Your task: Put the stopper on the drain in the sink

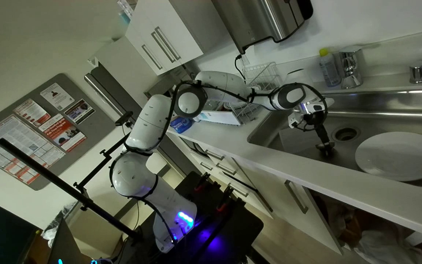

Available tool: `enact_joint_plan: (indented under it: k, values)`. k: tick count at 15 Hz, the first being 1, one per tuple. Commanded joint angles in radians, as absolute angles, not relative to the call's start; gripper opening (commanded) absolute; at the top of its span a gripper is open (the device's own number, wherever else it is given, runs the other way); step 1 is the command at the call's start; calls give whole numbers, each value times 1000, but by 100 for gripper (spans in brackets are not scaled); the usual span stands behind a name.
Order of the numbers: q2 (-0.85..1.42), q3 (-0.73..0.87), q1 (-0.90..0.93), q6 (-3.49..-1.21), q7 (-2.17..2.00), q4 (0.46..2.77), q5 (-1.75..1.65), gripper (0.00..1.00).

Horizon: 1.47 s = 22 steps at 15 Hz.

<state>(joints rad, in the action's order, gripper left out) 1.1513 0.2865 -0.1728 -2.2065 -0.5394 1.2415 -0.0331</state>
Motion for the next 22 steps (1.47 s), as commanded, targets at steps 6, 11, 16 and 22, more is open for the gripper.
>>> enact_joint_plan:
  k: [6,11,16,22]
  values:
    - [1247,285,-187,-2076,-552,1073,-12,38]
    - [1268,286,-185,-2068,-555,1037,-16,1]
    - [1259,288,-179,-2089,-559,1047,-25,2]
    - [1188,295,-167,-2285,-579,1158,-22,2]
